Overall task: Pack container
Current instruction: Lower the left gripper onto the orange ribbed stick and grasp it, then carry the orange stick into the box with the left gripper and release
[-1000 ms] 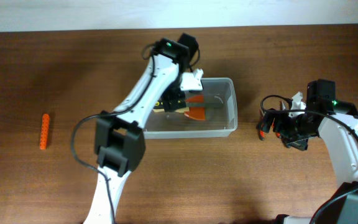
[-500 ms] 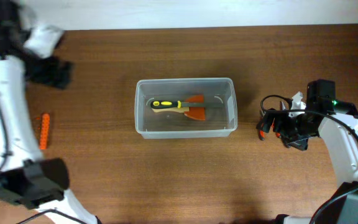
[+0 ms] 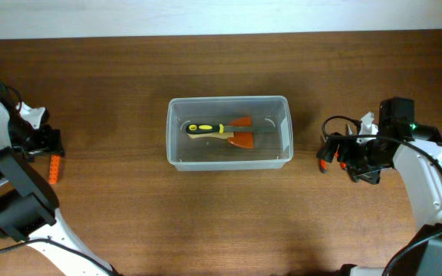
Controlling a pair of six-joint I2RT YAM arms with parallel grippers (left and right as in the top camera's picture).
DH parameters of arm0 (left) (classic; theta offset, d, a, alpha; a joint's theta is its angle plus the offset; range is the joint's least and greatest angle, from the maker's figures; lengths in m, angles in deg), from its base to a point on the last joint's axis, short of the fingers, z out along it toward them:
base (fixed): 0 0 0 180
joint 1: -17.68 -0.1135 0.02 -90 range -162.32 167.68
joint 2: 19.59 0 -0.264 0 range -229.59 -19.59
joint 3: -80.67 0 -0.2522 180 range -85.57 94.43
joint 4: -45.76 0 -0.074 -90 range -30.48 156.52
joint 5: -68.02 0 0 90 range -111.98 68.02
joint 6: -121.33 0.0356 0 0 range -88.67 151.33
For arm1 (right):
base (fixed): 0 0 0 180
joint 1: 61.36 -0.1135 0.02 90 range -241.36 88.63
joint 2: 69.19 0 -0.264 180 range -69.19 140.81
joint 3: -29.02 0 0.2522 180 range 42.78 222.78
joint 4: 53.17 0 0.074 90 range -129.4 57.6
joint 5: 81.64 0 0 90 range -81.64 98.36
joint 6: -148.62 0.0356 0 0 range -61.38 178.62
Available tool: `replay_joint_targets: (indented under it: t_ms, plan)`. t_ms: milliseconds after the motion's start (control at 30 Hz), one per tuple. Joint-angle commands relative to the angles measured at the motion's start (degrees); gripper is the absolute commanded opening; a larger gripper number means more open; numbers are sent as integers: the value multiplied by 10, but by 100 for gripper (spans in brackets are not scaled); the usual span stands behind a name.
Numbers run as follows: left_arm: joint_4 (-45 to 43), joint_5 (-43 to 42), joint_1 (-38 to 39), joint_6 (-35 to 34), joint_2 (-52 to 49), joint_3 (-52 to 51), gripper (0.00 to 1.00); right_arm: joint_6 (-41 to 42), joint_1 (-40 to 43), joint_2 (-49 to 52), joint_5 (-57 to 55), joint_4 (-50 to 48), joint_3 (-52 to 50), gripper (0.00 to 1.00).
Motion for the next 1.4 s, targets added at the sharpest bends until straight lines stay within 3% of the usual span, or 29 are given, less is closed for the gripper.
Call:
replay_joint_targets:
  t_ms: [0, 200, 600, 833, 967, 1167, 1367]
  plan:
    - [-30, 17, -3, -2, -12, -2, 81, -1, 3, 3, -5, -2, 9, 99]
    - [-74, 15, 0, 25, -50, -2, 75, -1, 3, 3, -5, -2, 9, 99]
    - [-79, -9, 15, 25, -87, -3, 62, -1, 3, 3, -5, 3, 9, 98]
    - [-74, -9, 16, 25, -87, -3, 32, -1, 3, 3, -5, 5, 9, 99]
    - [-71, -9, 16, 20, -87, -3, 2, -1, 3, 3, -5, 5, 9, 99]
    - [-20, -60, 34, 16, -67, 45, 2, -1, 3, 3, -5, 6, 9, 99]
    - [110, -61, 118, 14, -12, 240, 2, -1, 3, 3, -5, 7, 9, 98]
